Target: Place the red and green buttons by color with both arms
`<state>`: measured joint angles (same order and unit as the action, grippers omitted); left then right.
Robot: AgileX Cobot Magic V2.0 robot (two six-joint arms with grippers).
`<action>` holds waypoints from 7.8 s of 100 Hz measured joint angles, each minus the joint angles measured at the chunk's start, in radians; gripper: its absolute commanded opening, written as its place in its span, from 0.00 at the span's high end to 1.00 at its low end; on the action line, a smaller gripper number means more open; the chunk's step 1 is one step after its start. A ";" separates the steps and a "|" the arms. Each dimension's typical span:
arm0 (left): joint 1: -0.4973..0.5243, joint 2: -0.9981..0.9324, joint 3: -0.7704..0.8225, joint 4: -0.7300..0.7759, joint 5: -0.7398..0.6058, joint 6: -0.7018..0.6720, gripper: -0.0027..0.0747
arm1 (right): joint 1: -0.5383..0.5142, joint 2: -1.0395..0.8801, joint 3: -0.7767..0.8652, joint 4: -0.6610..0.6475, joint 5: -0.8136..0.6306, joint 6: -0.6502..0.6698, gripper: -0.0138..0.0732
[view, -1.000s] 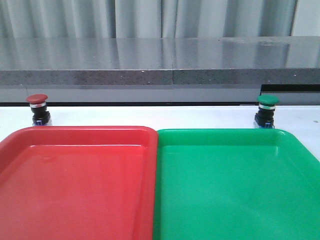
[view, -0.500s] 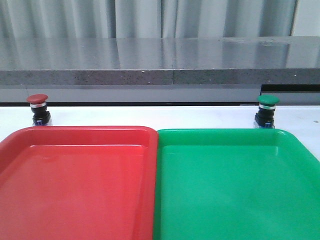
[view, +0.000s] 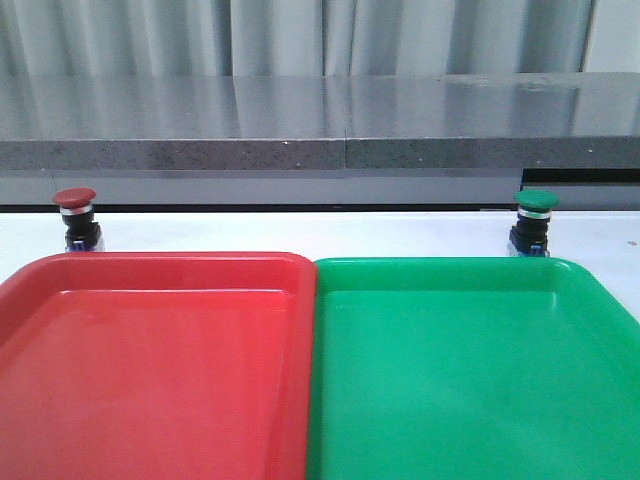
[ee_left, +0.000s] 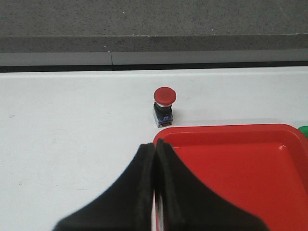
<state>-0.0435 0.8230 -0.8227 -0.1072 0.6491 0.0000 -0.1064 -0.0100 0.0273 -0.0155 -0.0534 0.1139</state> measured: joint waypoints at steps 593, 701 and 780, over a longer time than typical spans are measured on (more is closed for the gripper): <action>-0.393 -0.290 0.278 0.074 -0.136 -0.072 0.99 | 0.000 0.000 0.000 0.000 0.002 -0.001 0.91; 0.006 -0.826 0.824 0.071 -0.633 0.000 0.99 | 0.000 0.000 0.000 0.000 0.004 -0.004 0.91; 0.008 -0.827 0.824 0.066 -0.626 0.000 0.99 | 0.000 0.000 0.000 0.000 0.004 -0.004 0.91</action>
<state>-0.0353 -0.0036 0.0014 -0.0416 0.0233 0.0000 -0.1064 -0.0100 0.0273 -0.0155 -0.0496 0.1095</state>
